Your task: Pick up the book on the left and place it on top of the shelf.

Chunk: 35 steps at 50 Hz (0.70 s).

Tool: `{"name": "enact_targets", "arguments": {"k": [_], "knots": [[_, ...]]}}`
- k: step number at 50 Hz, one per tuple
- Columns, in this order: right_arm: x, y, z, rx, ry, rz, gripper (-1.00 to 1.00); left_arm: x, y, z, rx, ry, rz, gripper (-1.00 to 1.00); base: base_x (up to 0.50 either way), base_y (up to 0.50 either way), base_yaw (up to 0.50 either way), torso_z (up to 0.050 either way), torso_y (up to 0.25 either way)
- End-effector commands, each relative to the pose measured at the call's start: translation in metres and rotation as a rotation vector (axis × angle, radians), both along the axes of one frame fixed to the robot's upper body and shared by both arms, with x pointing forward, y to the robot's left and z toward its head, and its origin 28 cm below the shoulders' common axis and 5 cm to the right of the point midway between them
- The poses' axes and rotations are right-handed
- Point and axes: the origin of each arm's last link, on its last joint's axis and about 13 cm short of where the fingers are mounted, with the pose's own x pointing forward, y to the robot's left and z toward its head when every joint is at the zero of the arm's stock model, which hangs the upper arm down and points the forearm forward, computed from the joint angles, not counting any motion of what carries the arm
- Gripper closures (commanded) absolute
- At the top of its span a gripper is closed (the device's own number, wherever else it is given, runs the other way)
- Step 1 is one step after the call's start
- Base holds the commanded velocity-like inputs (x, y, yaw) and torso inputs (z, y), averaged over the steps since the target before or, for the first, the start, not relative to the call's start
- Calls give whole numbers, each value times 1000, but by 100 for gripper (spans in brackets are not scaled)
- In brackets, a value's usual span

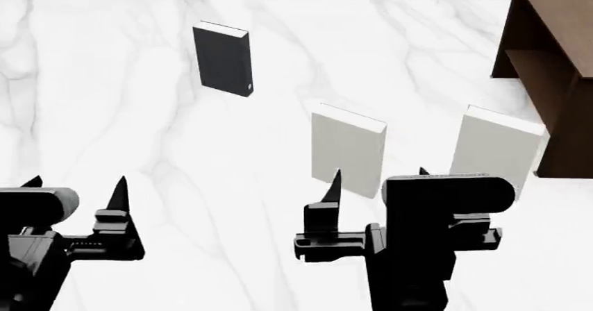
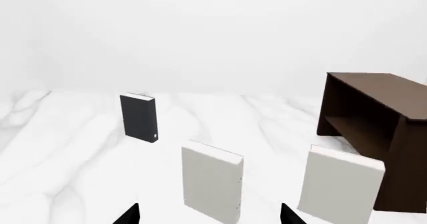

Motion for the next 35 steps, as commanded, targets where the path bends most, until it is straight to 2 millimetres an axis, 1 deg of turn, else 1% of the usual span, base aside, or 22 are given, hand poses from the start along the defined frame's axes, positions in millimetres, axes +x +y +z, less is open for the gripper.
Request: {"name": "enact_targets", "arguments": {"k": [1,4,5,8,12,15,23,35], "knots": [[33,1,113,-34,-51,29,-100,25,18,107,54,-83,-31,-100,0,0,0,0,0],[36,-1,130,-32,-75,19,-100,32,21,122,72,-102,-19,-100,0,0,0,0,0],[38,-2,138,-37,-87,5,-100,35,23,128,77,-103,-16,-100,0,0,0,0,0],[41,-3,151,-39,-96,-11,-100,37,25,135,83,-110,-12,-100,0,0,0,0,0],[45,-4,159,-28,-97,-16,-100,38,25,141,90,-118,-14,-100,0,0,0,0,0],[47,-5,159,-22,-87,-5,-100,38,26,141,95,-118,-12,-100,0,0,0,0,0],[53,-5,151,-20,-58,-2,-100,38,28,139,97,-115,-1,-100,500,0,0,0,0],[54,-5,150,-15,-37,14,-100,39,30,139,93,-112,0,-100,500,0,0,0,0]]}}
